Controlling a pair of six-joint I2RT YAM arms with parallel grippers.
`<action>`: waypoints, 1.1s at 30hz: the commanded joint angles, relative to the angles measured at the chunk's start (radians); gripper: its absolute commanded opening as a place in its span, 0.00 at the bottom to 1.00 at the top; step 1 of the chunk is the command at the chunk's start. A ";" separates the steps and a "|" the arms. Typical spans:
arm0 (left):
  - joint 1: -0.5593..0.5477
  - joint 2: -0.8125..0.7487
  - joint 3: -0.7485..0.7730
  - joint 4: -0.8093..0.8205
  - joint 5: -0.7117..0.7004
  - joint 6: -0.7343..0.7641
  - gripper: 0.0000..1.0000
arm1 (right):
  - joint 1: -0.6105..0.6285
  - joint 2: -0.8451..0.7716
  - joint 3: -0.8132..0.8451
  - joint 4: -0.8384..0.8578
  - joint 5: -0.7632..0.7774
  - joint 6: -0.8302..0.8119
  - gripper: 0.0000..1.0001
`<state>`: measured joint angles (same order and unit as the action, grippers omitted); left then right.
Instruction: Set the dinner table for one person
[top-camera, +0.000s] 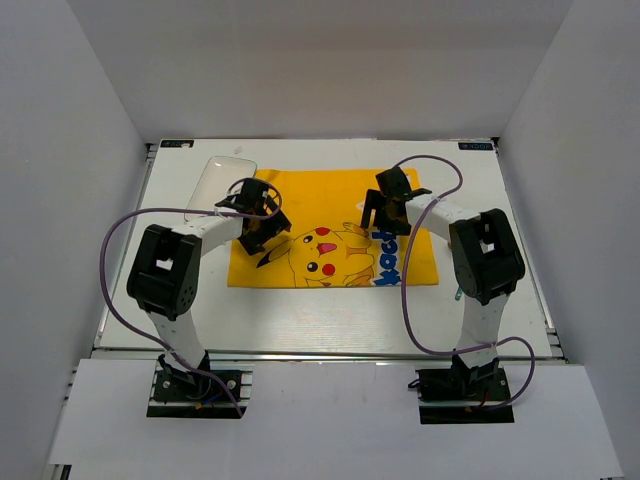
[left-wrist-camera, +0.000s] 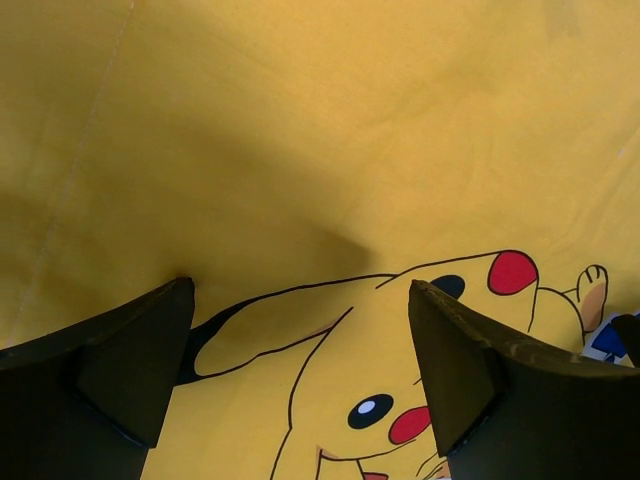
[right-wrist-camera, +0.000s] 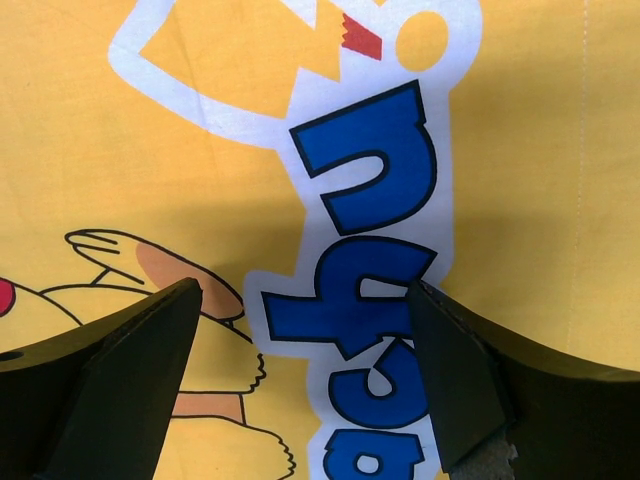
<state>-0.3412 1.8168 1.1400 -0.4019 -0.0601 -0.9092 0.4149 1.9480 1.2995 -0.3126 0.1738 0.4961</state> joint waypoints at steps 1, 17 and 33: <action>0.008 -0.022 0.013 -0.074 -0.023 0.023 0.98 | 0.005 -0.009 -0.022 -0.066 -0.014 0.027 0.89; 0.056 -0.184 0.248 -0.273 -0.233 -0.008 0.98 | 0.015 -0.207 0.199 -0.079 -0.150 -0.119 0.89; 0.396 -0.387 0.009 -0.180 -0.141 -0.212 0.98 | 0.018 -0.912 -0.307 0.273 -0.751 -0.060 0.89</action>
<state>0.0330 1.4658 1.1877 -0.6529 -0.2897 -1.1076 0.4339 1.1202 0.9833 -0.1036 -0.5125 0.4213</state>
